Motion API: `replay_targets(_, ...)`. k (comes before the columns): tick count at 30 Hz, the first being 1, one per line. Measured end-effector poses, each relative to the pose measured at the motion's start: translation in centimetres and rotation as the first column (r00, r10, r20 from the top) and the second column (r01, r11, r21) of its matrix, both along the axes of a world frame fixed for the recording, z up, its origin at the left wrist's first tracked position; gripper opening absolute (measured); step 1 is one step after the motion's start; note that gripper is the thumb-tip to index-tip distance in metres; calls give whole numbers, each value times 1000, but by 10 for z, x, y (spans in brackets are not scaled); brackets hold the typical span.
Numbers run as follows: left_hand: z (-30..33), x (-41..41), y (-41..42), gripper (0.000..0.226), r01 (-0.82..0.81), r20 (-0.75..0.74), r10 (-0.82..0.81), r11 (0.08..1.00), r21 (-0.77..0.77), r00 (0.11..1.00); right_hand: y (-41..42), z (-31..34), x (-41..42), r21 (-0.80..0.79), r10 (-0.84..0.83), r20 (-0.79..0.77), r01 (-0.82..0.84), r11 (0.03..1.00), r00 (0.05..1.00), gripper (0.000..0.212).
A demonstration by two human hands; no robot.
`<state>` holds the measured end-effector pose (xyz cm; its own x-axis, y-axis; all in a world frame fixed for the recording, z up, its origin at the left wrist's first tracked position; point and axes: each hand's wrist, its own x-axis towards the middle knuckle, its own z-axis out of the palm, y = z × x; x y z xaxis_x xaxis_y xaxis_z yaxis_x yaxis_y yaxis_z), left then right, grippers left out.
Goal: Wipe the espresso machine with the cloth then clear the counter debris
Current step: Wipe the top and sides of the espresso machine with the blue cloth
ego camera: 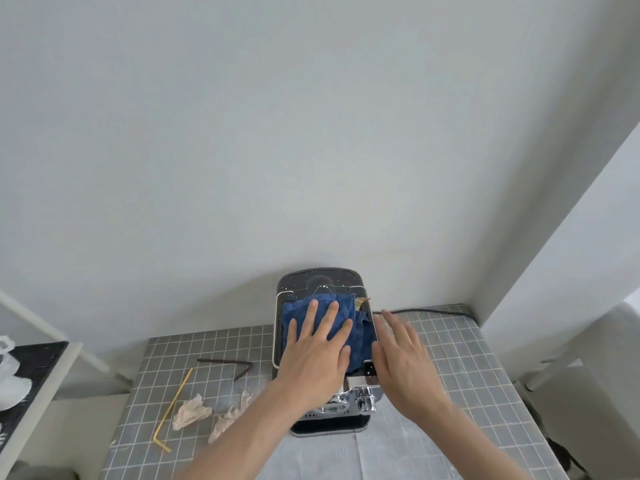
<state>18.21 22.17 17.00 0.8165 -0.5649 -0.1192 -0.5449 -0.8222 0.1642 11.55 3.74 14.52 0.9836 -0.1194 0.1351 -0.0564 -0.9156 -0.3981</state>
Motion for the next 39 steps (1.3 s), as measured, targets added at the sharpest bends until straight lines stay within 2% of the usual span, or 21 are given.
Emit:
replay_targets(5,7,-16,-11,58,-66,11,65,992,105,998,3,-12,0,14,-17,64,16,1000,998,57)
replay_targets(12,1,36,-27,66,-99,80,88,982,158,993,2,-17,0,40,-23,140,17,999,990,49)
replay_targets(18,-5,50,-22,62,-65,76,58,995,80,995,1,-21,-1,8,-33,146,32,999,989,50)
replay_targets(28,8,-14,1,54,87,10,-86,996,-35,996,5,-19,-1,26,-64,118,61,998,991,53)
replay_targets(31,8,-22,3,54,89,53,-87,995,-48,995,5,-17,-1,30,-59,114,56,998,992,53)
replay_targets(35,4,-13,-12,55,33,106,-39,998,58,994,4,-15,1,25,-45,111,42,999,993,53)
replay_targets(39,8,21,-35,62,-111,28,109,985,135,994,3,-12,1,7,-42,98,41,999,994,52)
